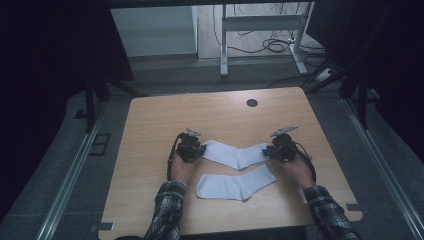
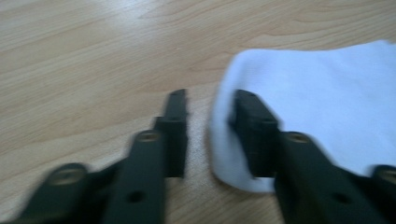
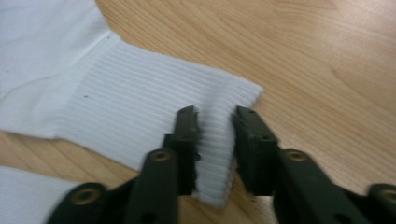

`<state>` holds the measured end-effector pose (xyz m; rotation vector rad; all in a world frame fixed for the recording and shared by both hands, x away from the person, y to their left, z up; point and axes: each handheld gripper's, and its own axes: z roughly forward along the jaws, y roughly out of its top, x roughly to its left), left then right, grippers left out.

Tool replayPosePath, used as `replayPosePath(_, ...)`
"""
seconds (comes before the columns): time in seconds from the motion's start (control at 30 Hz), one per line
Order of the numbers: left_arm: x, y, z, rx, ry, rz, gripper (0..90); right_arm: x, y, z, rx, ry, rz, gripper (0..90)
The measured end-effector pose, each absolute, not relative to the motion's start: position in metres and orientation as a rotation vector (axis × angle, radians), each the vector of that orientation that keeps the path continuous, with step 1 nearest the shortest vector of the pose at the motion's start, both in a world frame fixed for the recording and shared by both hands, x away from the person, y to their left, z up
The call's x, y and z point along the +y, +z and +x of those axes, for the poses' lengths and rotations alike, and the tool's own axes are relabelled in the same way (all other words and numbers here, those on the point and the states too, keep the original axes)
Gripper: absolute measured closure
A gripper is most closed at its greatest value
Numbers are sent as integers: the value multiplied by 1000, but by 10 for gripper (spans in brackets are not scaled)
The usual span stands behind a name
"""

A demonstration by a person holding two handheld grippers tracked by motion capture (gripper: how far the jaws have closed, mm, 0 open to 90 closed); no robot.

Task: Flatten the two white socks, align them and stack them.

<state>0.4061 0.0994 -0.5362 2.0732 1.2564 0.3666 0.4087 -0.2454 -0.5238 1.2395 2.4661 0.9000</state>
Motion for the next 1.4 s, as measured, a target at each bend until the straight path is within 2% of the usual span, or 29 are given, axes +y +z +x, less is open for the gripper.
replayPosePath(0.03,98,-536,405,1248,372,2080,832,-245,-523,408,2467,896,1248,788)
replayPosePath(0.1,96,-533,403,1231,389,2092,848,-243,-522,407,2464,882,1227,799)
replayPosePath(0.33,100,-508,390,1191,400,2055,847,-246,-503,403,2428,949,1187,799)
replayPosePath(0.7,107,-481,350,1110,419,2060,842,-250,-473,385,2437,1028,1103,796)
replayPosePath(1.17,120,-476,288,1091,404,2031,842,-251,-462,347,2506,1077,1003,797)
replayPosePath(1.4,122,-488,262,1091,384,2028,842,-247,-470,333,2565,1058,970,796)
